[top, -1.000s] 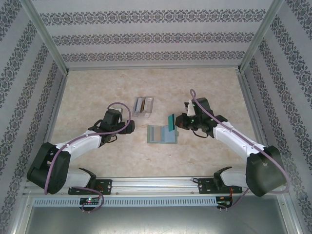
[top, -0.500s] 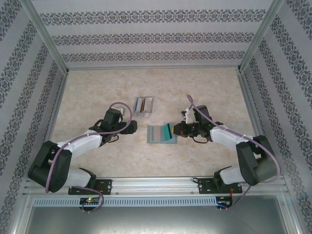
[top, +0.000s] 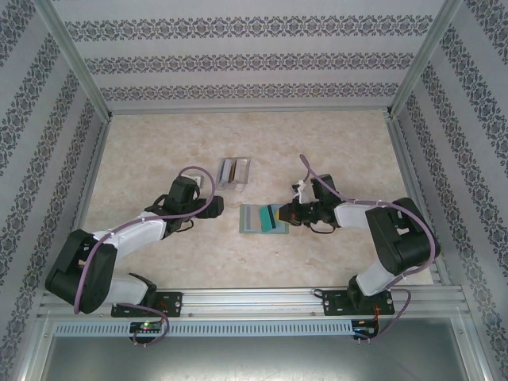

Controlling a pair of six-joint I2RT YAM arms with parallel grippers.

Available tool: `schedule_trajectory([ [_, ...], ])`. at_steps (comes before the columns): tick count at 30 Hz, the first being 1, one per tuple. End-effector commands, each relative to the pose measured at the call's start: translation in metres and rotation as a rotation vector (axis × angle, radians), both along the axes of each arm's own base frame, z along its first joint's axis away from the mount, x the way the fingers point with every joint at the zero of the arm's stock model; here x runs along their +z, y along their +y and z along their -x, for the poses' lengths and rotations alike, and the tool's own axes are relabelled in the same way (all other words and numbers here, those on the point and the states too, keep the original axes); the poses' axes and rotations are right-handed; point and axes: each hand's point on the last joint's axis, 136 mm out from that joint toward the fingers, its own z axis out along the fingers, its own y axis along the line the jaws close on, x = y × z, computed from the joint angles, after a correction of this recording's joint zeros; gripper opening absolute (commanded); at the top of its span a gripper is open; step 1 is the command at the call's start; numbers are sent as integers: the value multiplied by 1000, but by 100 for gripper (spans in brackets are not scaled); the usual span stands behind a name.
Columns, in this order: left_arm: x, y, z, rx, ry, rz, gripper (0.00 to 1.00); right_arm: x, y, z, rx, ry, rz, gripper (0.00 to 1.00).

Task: Put the credit cards into the card holder
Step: Insert the credit card into the card slot.

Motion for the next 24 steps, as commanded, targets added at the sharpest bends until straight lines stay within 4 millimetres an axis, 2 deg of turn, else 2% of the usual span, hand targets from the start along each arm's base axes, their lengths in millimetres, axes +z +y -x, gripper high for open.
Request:
schedule_trajectory([
  [1, 5, 4, -4, 25, -35, -12, 100, 1, 3, -3, 10, 7, -44, 0],
  [5, 8, 10, -4, 51, -46, -32, 100, -7, 3, -4, 7, 29, -40, 0],
  [16, 7, 10, -3, 56, -46, -25, 100, -14, -2, -17, -81, 27, -21, 0],
  [24, 7, 10, -4, 57, -42, -23, 100, -21, 8, -15, -111, 38, -23, 0],
])
